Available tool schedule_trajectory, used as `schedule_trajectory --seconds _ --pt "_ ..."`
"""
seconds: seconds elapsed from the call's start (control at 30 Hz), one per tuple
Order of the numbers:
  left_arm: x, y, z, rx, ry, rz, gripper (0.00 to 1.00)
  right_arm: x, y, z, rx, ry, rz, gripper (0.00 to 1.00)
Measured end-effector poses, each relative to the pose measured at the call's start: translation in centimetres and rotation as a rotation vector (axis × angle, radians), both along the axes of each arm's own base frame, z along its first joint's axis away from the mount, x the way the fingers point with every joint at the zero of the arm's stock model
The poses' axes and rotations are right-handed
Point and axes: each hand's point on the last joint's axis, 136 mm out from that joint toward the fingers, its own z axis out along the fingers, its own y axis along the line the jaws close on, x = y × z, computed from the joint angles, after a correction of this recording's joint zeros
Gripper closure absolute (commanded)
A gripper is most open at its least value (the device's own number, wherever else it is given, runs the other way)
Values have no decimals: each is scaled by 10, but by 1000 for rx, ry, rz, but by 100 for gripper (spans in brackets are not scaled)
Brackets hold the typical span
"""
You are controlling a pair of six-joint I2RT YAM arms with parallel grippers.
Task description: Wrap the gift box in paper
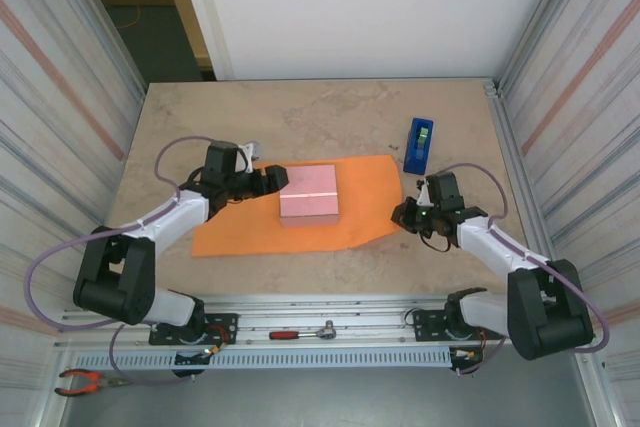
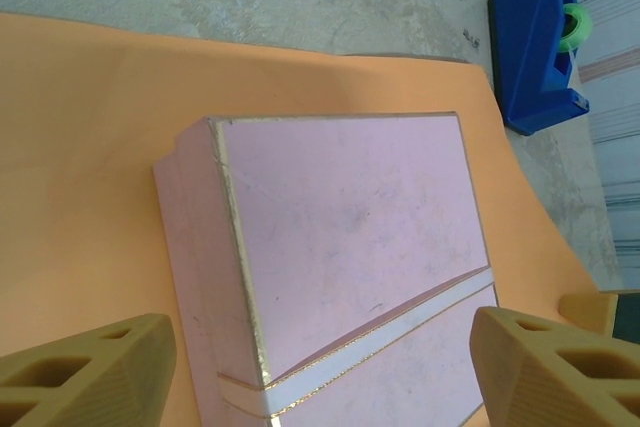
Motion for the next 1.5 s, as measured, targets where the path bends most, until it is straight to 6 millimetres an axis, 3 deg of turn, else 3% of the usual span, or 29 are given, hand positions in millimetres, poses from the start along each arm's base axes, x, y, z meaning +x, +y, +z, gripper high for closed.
schedule_trajectory --seconds 0.23,0.3,0.43,0.57,0.8,0.97,1.23,1.3,1.4,1.47,1.5 --pt "6 -10 23 -33 -39 -26 24 9 76 69 31 -157 221 97" --pt "6 -17 29 -41 -48 -41 24 8 97 80 45 -179 275 97" --pt "1 -37 43 -64 -64 -81 24 -2 130 83 46 -177 369 97" --pt "-5 -57 57 -83 -85 -119 24 -11 151 74 35 -155 429 97" --pt "-1 -79 62 -77 -96 -139 24 -13 168 67 23 -147 465 98" --pt "-1 -82 41 -39 -47 -134 25 -13 170 67 23 -149 468 98" --pt "1 -84 9 -3 26 -132 33 -12 170 68 23 -152 466 97" --pt "2 -86 6 2 35 -136 38 -11 171 68 25 -156 465 97" --pt "4 -90 5 3 34 -145 55 -9 173 67 27 -159 465 97" --pt "5 -93 7 0 29 -152 75 -9 173 68 28 -159 466 90" --pt "6 -94 7 -4 28 -155 87 -9 173 68 30 -159 467 81"
